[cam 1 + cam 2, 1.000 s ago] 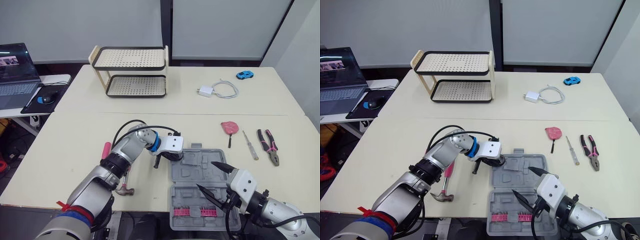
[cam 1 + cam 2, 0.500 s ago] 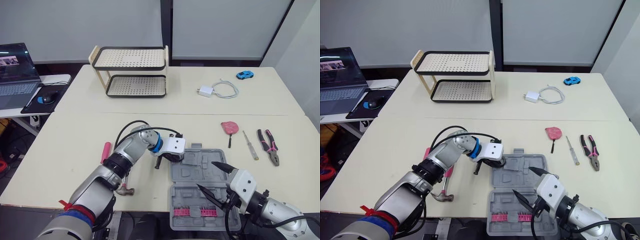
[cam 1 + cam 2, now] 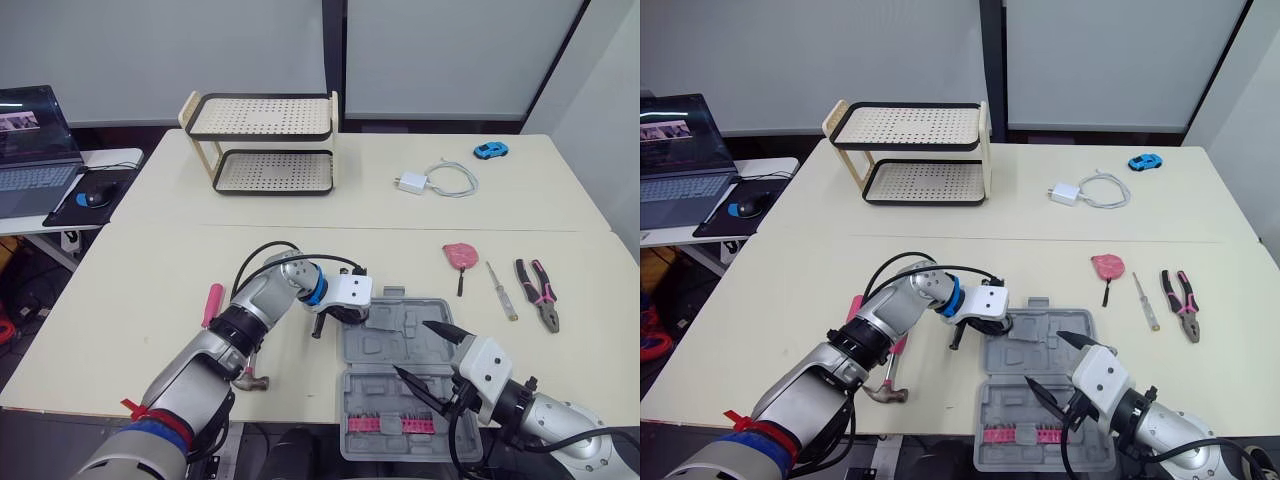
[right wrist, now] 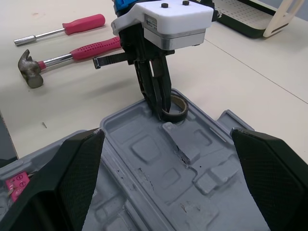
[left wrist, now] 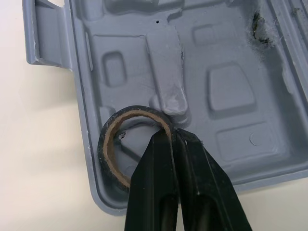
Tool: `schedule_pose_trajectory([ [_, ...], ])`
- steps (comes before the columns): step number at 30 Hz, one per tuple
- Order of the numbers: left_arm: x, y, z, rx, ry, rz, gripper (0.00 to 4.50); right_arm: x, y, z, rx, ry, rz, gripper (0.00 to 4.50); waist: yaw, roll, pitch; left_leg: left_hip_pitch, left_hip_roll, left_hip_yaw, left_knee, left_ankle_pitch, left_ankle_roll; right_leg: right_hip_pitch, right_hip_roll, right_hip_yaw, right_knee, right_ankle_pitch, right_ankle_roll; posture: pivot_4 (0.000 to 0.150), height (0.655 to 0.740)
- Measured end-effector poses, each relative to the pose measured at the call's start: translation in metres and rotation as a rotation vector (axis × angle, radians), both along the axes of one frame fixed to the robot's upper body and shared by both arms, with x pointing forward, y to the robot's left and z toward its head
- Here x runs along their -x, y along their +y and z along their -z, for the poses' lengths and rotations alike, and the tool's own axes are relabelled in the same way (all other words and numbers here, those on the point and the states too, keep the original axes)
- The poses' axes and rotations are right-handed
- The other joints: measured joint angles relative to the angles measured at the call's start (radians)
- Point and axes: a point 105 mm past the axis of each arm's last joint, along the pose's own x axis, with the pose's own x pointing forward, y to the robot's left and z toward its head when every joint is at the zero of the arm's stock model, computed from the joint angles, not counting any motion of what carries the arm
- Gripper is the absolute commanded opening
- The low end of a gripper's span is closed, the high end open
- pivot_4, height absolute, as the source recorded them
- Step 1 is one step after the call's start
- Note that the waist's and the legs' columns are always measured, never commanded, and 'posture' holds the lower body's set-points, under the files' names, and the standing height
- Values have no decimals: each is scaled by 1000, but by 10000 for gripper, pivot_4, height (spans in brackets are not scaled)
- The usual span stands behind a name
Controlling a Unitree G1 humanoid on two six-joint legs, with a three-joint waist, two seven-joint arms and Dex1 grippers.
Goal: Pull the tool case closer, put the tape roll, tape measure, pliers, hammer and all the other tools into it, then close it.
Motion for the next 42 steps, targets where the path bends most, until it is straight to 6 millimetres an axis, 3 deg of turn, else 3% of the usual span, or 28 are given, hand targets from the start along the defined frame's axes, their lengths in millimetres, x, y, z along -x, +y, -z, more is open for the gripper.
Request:
schedule_pose_trajectory([
  [5, 0, 0, 0, -2, -1, 2, 225, 0, 0, 0, -1, 1, 4, 45000, 0, 0, 0, 0, 0, 0, 0, 0, 0, 0, 0, 0, 0, 0, 0, 1500, 7400],
  [13, 1, -1, 1, -3, 5, 5, 21668, 1, 3, 1, -7, 6, -6, 45000, 0, 0, 0, 0, 0, 0, 0, 0, 0, 0, 0, 0, 0, 0, 0, 1500, 7400],
  [21, 2, -3, -4, 22, 15, -4, 21668, -1, 4, -1, -8, -7, -15, 45000, 0, 0, 0, 0, 0, 0, 0, 0, 0, 0, 0, 0, 0, 0, 0, 1500, 7400],
  [28, 1, 0, -31, 139, 7, -2, 21668, -1, 5, -3, -9, -14, -20, 45000, -1, 0, 0, 0, 0, 0, 0, 0, 0, 0, 0, 0, 0, 0, 0, 1500, 7400],
  [31, 1, 6, -32, 197, 33, -49, 15966, -2, 5, -3, -9, -15, -21, 45000, -1, 0, 0, 0, 0, -1, 0, 0, 0, 0, 0, 0, 0, 0, 0, 1500, 7400],
  [36, -3, 10, -30, 312, 48, -131, 321, -2, 5, -2, -9, -13, -23, 45000, 0, 0, 0, 0, 0, -1, 1, 0, 0, 0, 0, 0, 0, 0, 0, 1500, 7400],
  [42, 4, 15, -23, 405, 83, -161, 321, -2, 5, -1, -9, -10, -33, 45000, 0, 0, 0, 0, 0, -1, 1, 0, -1, 0, 0, 0, 0, 0, 0, 1500, 7400],
])
